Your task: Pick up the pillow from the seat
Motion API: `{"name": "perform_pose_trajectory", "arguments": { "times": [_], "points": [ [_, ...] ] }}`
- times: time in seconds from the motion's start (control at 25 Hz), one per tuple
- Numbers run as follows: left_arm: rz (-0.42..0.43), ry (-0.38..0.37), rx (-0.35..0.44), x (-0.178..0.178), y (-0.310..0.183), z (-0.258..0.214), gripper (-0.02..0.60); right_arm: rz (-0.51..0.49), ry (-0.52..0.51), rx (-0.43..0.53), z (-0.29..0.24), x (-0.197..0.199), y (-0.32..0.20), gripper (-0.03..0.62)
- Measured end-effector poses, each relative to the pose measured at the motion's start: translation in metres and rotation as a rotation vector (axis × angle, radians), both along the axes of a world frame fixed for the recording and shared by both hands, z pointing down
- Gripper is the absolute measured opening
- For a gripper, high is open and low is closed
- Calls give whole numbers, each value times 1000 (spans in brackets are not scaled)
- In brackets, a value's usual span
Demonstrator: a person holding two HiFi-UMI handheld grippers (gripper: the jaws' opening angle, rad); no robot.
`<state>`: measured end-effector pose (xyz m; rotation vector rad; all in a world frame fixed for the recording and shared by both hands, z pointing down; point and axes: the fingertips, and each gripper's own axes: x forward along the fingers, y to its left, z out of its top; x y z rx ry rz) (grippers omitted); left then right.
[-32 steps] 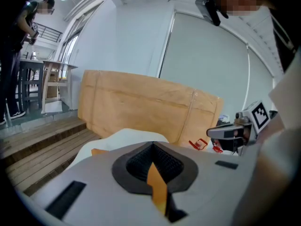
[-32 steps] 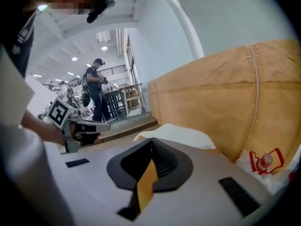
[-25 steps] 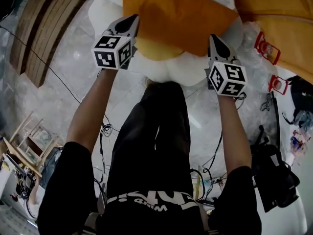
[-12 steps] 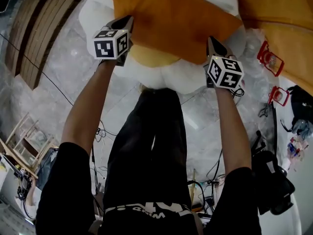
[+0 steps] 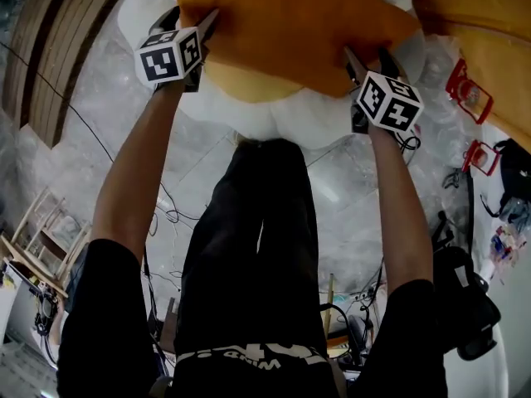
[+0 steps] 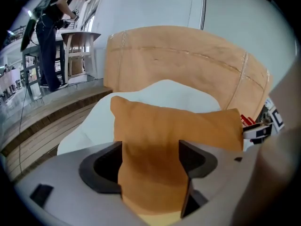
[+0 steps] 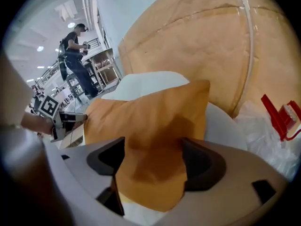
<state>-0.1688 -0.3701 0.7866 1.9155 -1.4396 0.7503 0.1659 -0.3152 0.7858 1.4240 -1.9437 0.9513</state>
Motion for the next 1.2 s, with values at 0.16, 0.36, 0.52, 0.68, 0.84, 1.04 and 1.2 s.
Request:
{"name": "perform_pose_trajectory", "arguments": {
  "times": [0.16, 0.36, 0.52, 0.68, 0.84, 1.04, 1.2],
  "points": [
    [3, 8, 0, 5, -6, 9, 371, 25, -16, -6, 9, 0, -7, 370],
    [-10, 28, -10, 7, -10, 17, 370, 26, -7, 5, 17, 0, -10, 368],
    [-2, 47, -34, 10, -10, 25, 368, 14, -3, 3, 21, 1, -11, 368],
    [22, 67, -68, 17, -7, 32, 284, -7, 14, 5, 25, 2, -12, 351],
    [52, 116, -96, 27, -1, 34, 176, -20, 21, 5, 24, 5, -10, 204],
    [94, 146, -118, 37, 9, 32, 22, -19, 4, -6, 23, -2, -6, 34],
    [78, 165, -121, 35, 16, 31, 17, -5, -2, -8, 23, -5, 0, 32]
  ]
}}
